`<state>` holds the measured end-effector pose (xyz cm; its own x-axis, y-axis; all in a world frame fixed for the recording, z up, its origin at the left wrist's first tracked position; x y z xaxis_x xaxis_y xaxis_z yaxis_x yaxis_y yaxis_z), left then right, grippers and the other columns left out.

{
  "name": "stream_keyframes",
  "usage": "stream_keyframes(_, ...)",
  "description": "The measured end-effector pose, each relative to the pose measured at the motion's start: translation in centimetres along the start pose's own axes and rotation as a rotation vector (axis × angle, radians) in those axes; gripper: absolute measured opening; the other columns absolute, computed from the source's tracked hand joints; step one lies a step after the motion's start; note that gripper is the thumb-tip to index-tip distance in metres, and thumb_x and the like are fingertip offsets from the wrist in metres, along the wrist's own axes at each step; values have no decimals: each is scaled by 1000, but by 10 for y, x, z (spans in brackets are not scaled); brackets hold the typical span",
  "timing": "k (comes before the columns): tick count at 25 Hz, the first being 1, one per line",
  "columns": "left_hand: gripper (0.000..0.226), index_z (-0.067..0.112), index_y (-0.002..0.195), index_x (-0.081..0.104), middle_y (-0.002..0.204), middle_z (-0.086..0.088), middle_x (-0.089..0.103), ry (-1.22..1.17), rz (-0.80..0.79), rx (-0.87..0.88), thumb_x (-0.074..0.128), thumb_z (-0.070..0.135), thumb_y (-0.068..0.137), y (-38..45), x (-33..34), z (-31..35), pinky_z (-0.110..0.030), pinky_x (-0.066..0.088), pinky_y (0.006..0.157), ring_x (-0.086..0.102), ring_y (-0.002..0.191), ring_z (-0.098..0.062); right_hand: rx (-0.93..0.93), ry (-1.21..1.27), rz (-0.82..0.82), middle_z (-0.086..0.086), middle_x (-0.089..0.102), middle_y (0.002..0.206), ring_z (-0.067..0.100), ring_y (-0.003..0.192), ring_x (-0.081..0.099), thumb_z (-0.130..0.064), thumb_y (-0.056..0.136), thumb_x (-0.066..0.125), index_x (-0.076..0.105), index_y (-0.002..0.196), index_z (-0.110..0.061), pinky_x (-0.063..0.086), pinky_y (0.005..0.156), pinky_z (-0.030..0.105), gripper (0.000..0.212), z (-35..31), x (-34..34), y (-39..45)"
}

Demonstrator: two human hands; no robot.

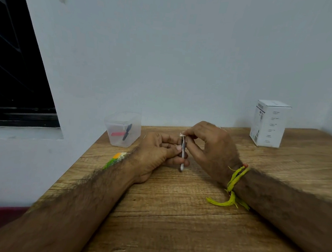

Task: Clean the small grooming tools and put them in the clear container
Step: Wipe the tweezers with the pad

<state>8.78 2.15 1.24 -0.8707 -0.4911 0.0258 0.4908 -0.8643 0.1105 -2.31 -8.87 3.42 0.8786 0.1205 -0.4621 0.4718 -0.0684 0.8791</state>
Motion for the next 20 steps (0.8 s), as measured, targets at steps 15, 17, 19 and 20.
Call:
stream_keyframes(15, 18, -10, 109, 67, 90, -26, 72, 15, 3, -9, 64, -5, 93, 2, -1, -2, -24, 62, 61, 75, 73, -31, -6, 37, 2, 1, 69, 81, 15, 77, 64, -9, 86, 67, 74, 90, -8, 54, 68, 37, 8, 0, -1, 0)
stream_keyframes(17, 17, -9, 109, 67, 90, -25, 72, 8, 10, -12, 64, -4, 93, 3, -3, -2, -27, 63, 64, 75, 74, -31, -16, 39, -7, 1, 69, 83, 15, 78, 64, -8, 87, 67, 74, 92, -7, 54, 69, 36, 9, -2, -1, 1)
stream_keyframes(19, 17, -9, 109, 67, 90, -24, 72, 14, 8, -22, 63, -4, 93, 3, -2, -2, -27, 63, 67, 74, 75, -31, -21, 43, -20, 1, 69, 83, 15, 78, 64, -9, 87, 66, 75, 93, -7, 54, 70, 36, 11, -3, -1, 0)
stream_keyframes(20, 17, -8, 109, 67, 91, -24, 72, 15, 6, -24, 62, -4, 94, 3, -2, -3, -27, 63, 67, 74, 74, -30, -19, 45, -18, 1, 69, 83, 15, 78, 64, -9, 87, 66, 75, 92, -7, 54, 70, 36, 11, -2, -1, 0)
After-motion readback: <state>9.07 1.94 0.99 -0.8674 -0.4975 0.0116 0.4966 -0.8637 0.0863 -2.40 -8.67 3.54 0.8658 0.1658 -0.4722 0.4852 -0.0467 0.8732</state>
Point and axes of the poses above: each hand's wrist, its own y-axis towards the middle knuckle, its own x-axis out of the palm, z = x × y, the point moved 4 cm from there along y, towards the middle knuckle
